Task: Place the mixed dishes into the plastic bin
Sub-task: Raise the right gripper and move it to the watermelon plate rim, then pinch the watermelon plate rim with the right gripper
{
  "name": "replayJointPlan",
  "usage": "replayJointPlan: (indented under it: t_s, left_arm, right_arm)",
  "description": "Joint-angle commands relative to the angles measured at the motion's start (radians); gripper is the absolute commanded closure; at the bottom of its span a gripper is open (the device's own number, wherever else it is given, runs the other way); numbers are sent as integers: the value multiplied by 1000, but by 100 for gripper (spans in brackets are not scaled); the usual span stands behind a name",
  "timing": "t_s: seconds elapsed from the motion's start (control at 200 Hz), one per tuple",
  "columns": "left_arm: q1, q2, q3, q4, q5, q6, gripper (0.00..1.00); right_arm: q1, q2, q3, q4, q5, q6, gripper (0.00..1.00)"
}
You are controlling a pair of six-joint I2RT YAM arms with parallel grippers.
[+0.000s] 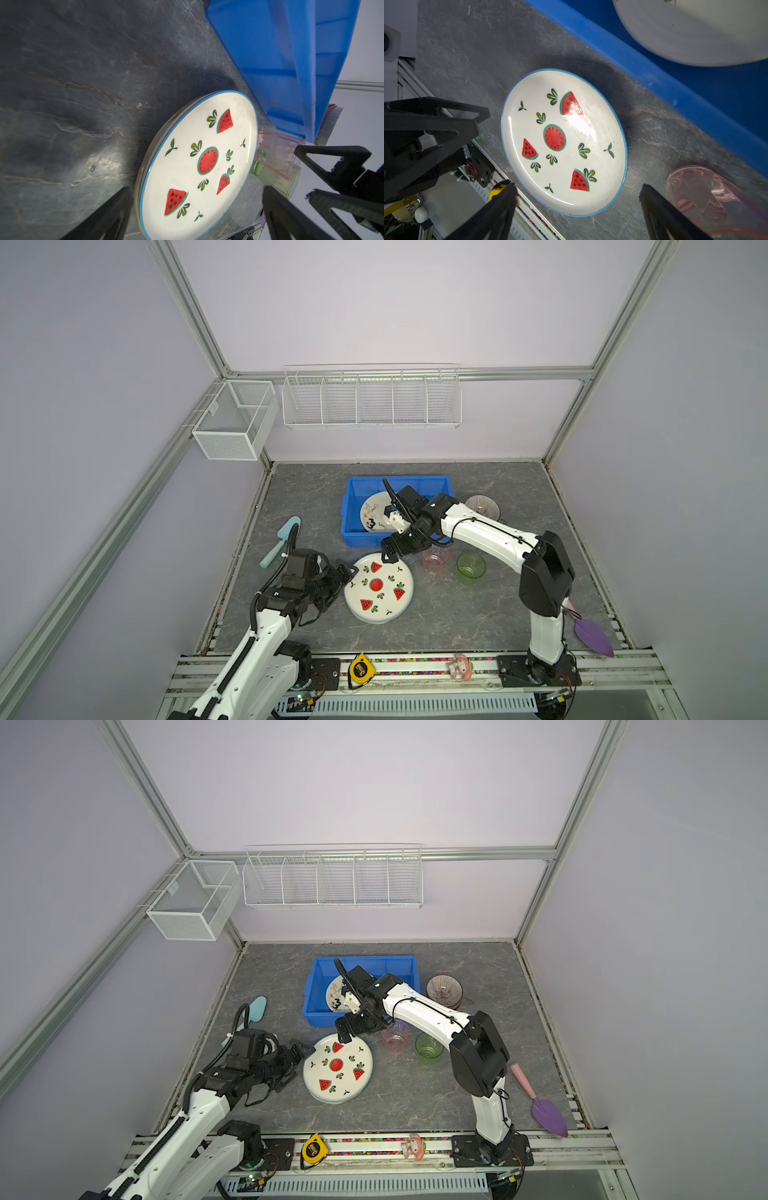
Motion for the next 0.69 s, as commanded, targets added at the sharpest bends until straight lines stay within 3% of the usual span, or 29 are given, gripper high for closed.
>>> replayJointPlan:
  t_s: [0.0,0.69]
  left_arm:
    - [-4,-19,-26,76,43,-58,3]
    - [-4,-62,-84,28,90,-64,5]
  right_arm:
    - [8,39,-18,16,-19,12,5]
    - [16,140,1,40,-35,17,4]
